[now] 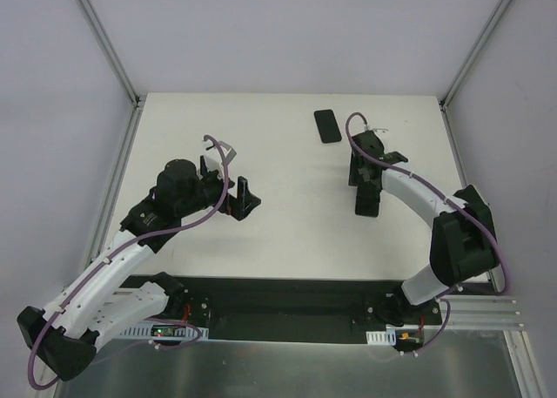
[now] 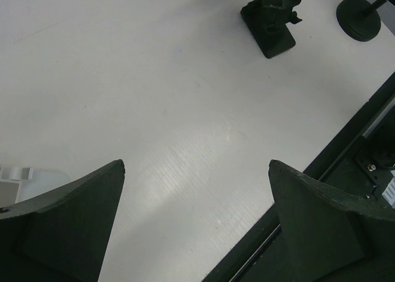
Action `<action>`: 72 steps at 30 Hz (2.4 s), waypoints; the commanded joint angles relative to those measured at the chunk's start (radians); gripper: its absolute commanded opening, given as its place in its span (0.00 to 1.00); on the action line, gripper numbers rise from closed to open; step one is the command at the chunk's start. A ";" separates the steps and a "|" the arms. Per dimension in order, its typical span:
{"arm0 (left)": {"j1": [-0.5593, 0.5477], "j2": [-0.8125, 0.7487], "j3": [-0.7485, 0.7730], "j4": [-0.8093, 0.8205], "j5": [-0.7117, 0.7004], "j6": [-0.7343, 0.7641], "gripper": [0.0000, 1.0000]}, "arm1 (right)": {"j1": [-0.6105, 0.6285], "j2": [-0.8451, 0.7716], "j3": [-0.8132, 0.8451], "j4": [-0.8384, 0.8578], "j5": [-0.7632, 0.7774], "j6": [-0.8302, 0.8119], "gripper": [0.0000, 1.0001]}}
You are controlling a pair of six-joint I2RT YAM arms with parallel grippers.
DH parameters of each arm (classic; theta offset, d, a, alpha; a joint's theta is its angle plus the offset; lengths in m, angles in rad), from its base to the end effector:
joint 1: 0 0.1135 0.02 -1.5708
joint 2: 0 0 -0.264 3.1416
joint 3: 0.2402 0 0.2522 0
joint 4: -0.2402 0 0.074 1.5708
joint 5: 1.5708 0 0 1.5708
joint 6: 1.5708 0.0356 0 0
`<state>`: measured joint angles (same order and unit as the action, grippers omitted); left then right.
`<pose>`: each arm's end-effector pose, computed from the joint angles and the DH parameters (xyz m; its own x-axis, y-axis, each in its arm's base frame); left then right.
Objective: Place the phone on the phone stand
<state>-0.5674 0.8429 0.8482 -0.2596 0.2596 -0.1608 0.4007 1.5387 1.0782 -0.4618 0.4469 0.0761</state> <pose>0.1586 -0.1119 0.3446 -0.3261 0.0243 -0.9450 0.6856 0.6944 -0.2187 0.3022 0.1113 0.2377 -0.7402 -0.2391 -0.6284 -0.0553 0.9531 -0.2975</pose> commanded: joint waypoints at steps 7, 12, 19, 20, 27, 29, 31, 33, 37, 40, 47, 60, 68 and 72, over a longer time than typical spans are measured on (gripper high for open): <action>0.008 -0.045 -0.024 0.052 0.035 -0.008 0.99 | -0.114 0.201 0.383 -0.595 0.486 0.915 0.01; 0.006 -0.038 -0.034 0.060 0.043 -0.019 0.99 | -0.183 0.252 0.440 -0.718 0.498 1.067 0.01; 0.009 -0.027 -0.034 0.062 0.044 -0.019 0.99 | -0.250 0.169 0.287 -0.468 0.489 0.900 0.01; 0.008 -0.024 -0.034 0.063 0.046 -0.020 0.99 | -0.273 0.169 0.281 -0.442 0.460 0.875 0.01; 0.009 -0.016 -0.035 0.065 0.050 -0.022 0.99 | -0.347 0.172 0.243 -0.277 0.380 0.746 0.01; 0.011 -0.015 -0.034 0.065 0.052 -0.022 0.99 | -0.350 0.176 0.230 -0.241 0.363 0.711 0.01; 0.015 -0.011 -0.034 0.065 0.055 -0.023 0.99 | -0.350 0.193 0.238 -0.244 0.366 0.712 0.01; 0.017 -0.011 -0.034 0.063 0.056 -0.022 0.99 | -0.355 0.201 0.243 -0.250 0.366 0.723 0.04; 0.020 -0.015 -0.035 0.065 0.055 -0.022 0.99 | -0.361 0.224 0.241 -0.253 0.358 0.715 0.44; 0.020 -0.015 -0.035 0.065 0.058 -0.022 0.99 | -0.361 0.215 0.226 -0.241 0.343 0.683 0.97; 0.021 -0.010 -0.034 0.065 0.072 -0.025 0.99 | -0.347 0.132 0.215 -0.176 0.349 0.486 0.96; 0.026 0.002 -0.034 0.065 0.082 -0.023 0.99 | -0.168 0.147 0.433 0.023 0.461 -0.191 0.96; 0.058 0.028 -0.032 0.066 0.089 -0.034 0.99 | -0.166 0.515 0.816 -0.027 -0.315 -0.231 0.97; 0.072 0.042 -0.032 0.066 0.099 -0.034 0.99 | -0.165 0.719 1.035 -0.089 -0.398 -0.176 0.98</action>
<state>-0.5148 0.8745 0.8181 -0.2234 0.3325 -0.1799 0.2375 2.1254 1.9511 -0.4759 0.2535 -0.1154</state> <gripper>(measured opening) 0.992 0.980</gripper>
